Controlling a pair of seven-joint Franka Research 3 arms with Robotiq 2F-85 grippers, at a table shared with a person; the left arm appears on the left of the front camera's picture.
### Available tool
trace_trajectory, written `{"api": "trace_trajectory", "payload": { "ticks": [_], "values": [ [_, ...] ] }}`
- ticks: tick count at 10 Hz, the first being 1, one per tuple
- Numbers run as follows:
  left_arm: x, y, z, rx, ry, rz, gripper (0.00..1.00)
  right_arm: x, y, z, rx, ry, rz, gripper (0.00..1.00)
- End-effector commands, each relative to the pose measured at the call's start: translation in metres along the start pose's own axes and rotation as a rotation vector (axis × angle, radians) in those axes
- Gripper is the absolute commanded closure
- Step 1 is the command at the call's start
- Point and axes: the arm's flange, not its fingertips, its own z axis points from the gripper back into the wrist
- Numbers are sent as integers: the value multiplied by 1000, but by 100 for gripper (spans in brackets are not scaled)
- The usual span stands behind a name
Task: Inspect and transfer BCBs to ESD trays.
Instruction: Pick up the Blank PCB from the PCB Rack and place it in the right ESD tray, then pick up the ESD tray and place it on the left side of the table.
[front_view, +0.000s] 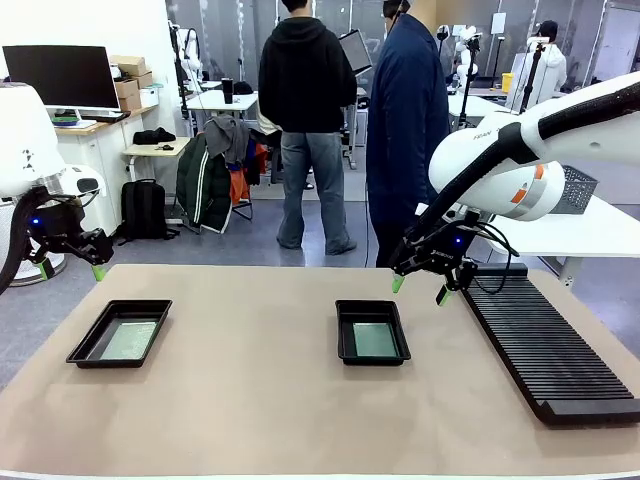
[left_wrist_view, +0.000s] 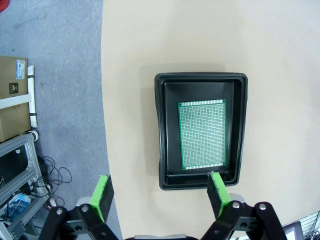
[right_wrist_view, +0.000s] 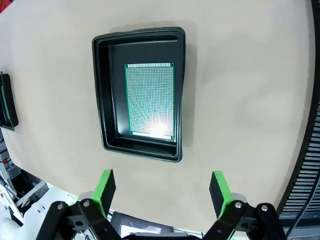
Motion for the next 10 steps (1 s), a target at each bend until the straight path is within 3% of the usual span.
{"api": "trace_trajectory", "payload": {
  "ticks": [1,10],
  "values": [
    [-1,1,0,0,1,2,0,0,0,-1,6,-4,0,0],
    [-1,1,0,0,1,2,0,0,0,-1,6,-4,0,0]
  ]
}}
